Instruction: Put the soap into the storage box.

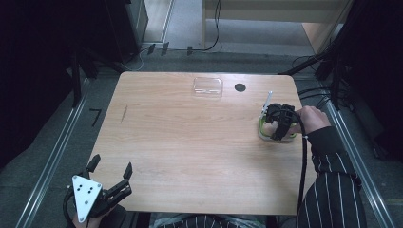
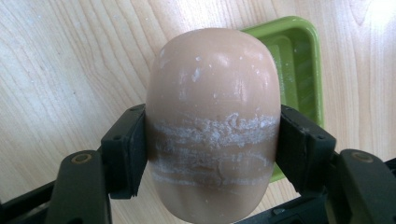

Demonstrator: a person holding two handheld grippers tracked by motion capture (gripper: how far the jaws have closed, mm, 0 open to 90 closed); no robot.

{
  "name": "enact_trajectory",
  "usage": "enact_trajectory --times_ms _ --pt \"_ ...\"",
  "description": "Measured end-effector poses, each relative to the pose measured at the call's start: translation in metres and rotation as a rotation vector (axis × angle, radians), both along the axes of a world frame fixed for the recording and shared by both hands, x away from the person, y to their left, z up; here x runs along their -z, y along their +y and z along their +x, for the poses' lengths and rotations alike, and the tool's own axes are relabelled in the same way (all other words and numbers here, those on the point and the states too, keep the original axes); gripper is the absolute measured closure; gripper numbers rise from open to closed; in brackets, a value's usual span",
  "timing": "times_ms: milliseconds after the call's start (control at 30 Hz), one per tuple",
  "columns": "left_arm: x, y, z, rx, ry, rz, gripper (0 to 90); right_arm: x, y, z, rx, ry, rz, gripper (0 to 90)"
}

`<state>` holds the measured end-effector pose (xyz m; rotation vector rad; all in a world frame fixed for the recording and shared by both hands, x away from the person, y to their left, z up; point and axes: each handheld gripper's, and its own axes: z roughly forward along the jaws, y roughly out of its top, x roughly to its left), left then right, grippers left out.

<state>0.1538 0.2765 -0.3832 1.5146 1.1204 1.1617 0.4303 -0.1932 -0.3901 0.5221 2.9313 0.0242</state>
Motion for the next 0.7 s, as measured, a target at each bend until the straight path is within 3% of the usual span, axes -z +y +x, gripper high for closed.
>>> enact_trajectory --times_ms 700 --pt "0.000 0.000 0.000 -0.001 0.000 0.000 13.3 0.002 -0.010 0.017 0.000 -0.008 0.007 33.7"
